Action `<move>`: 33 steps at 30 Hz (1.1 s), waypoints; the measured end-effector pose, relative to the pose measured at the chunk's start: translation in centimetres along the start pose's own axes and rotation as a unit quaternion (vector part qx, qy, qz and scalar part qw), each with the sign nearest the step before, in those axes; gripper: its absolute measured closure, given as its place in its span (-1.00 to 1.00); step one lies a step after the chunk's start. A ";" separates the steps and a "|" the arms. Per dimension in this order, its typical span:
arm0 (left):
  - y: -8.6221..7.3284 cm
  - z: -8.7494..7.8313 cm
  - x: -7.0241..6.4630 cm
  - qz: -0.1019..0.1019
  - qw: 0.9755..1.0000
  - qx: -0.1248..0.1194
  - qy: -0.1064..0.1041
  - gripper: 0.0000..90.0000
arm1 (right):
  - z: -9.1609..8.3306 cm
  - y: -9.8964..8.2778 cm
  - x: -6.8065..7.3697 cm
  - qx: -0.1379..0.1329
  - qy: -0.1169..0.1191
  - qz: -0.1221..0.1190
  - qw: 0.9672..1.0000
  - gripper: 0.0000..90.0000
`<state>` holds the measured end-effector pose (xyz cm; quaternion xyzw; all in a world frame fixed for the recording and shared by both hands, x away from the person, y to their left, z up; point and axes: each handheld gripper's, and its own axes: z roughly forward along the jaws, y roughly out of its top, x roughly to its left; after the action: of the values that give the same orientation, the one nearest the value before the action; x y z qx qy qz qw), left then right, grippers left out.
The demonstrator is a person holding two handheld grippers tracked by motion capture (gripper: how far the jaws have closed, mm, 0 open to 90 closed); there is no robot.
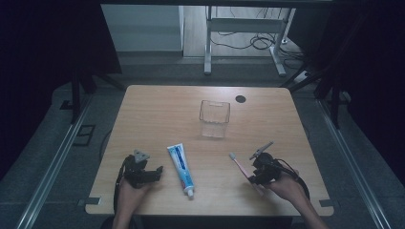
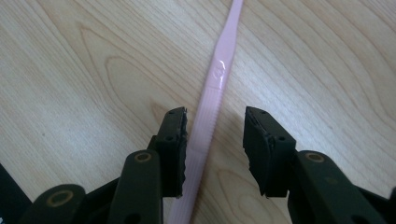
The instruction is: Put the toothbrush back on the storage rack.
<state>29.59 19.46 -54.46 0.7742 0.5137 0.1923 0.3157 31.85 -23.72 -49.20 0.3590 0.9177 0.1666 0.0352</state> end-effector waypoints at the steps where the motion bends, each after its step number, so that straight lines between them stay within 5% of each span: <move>1: 0.0 0.0 0.0 0.000 1.000 0.000 0.000 -0.69 | 0.2 0.5 0.1 0.007 -0.001 -0.003 1.000 0.34; 22: 0.0 0.0 0.0 0.000 1.000 0.000 0.000 -0.69 | 1.8 3.1 0.5 0.087 -0.026 -0.030 0.995 0.56; 33: 0.0 0.0 0.0 0.000 1.000 0.000 0.000 -0.69 | 2.2 4.1 0.1 0.118 -0.011 -0.030 0.993 0.74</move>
<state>29.58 19.46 -54.46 0.7743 0.5137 0.1922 0.3157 34.85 -20.24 -49.91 0.3352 0.9407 0.0519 0.0079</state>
